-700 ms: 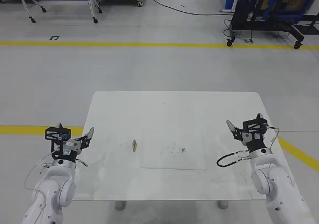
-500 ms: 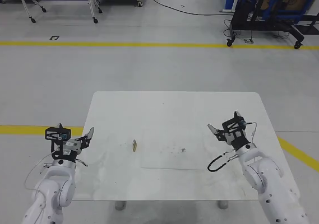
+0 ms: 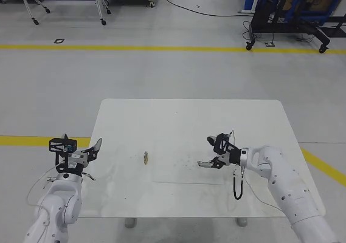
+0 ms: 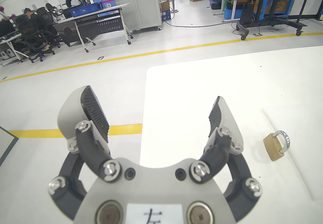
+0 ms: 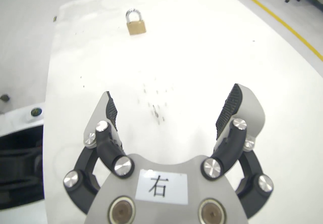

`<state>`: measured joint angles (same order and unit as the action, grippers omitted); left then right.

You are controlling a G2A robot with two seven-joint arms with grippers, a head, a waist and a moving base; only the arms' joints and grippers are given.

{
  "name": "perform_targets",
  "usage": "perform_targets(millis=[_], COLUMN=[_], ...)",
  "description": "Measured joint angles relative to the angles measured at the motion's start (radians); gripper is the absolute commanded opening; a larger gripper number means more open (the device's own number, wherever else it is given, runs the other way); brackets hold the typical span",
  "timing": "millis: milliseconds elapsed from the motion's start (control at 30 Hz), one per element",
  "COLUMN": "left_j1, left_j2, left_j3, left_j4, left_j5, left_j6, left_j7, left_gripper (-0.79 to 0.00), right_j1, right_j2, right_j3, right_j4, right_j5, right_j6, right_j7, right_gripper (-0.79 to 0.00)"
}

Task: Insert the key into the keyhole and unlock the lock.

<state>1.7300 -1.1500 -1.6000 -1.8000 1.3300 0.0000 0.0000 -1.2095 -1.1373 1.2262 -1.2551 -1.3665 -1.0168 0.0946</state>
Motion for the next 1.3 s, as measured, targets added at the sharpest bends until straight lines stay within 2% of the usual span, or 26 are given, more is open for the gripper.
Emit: perform_targets(millis=[33,100,167,200,267,367,500,533,567,1000,1300], left_j1=[0.000,0.000,0.000,0.000,0.000,0.000,0.000,0.000,0.000,0.000,0.000], left_j2=[0.000,0.000,0.000,0.000,0.000,0.000,0.000,0.000,0.000,0.000,0.000], left_j3=[0.000,0.000,0.000,0.000,0.000,0.000,0.000,0.000,0.000,0.000,0.000], left_j4=[0.000,0.000,0.000,0.000,0.000,0.000,0.000,0.000,0.000,0.000,0.000], left_j5=[0.000,0.000,0.000,0.000,0.000,0.000,0.000,0.000,0.000,0.000,0.000], left_j6=[0.000,0.000,0.000,0.000,0.000,0.000,0.000,0.000,0.000,0.000,0.000], left_j7=[0.000,0.000,0.000,0.000,0.000,0.000,0.000,0.000,0.000,0.000,0.000], left_gripper=[0.000,0.000,0.000,0.000,0.000,0.000,0.000,0.000,0.000,0.000,0.000], right_j1=[0.012,0.040,0.060,0.073,0.089,0.109,0.126,0.129,0.131,0.153,0.116], right_j2=[0.000,0.001,0.002,0.004,0.005,0.007,0.013,0.014,0.015,0.050,0.089], right_j3=[-0.020,-0.064,-0.100,-0.120,-0.139,-0.163,-0.188,-0.193,-0.198,-0.245,-0.174], right_j4=[0.013,0.040,0.058,0.070,0.092,0.118,0.142,0.144,0.146,0.149,0.104], right_j5=[-0.022,-0.064,-0.094,-0.112,-0.125,-0.131,-0.143,-0.146,-0.149,-0.137,-0.126], right_j6=[0.002,0.005,0.005,0.005,0.005,0.005,0.004,0.004,0.004,0.004,0.004], right_j7=[-0.003,-0.012,-0.025,-0.033,-0.046,-0.070,-0.098,-0.103,-0.108,-0.203,-0.319], right_gripper=[-0.049,-0.259,-0.280,-0.400,-0.465,-0.483,-0.610,-0.668,-0.779,-0.785,-0.785])
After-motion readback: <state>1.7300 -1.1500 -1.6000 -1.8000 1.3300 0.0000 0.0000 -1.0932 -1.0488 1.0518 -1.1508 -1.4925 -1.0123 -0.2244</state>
